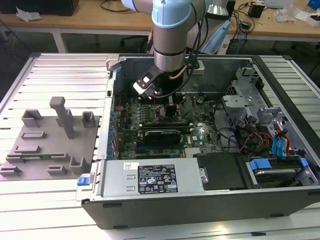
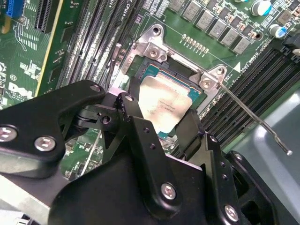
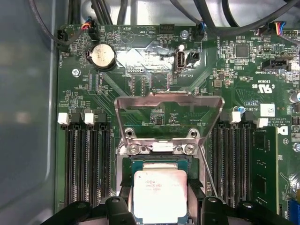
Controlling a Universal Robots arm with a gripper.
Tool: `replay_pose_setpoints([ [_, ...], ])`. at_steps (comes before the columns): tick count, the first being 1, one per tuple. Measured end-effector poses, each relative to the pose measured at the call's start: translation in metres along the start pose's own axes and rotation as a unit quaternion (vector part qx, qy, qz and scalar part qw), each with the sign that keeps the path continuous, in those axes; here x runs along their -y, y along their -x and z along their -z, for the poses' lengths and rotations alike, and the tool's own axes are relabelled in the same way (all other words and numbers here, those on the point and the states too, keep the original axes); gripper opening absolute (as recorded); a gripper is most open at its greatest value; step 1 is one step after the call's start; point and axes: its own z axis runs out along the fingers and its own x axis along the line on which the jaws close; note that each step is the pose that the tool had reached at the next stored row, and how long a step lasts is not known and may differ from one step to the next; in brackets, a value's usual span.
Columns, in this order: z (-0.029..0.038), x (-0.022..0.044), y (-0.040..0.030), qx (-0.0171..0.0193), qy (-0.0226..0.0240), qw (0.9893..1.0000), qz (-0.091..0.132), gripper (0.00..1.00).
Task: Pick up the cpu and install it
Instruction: 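Place the cpu into insertion slot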
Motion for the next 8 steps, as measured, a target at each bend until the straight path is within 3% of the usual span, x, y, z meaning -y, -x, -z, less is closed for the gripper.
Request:
replay_pose_setpoints([
  [8,-0.0008,-0.0005,0.0003,-0.0001,0.0002,1.0000,-0.007,0.55],
])
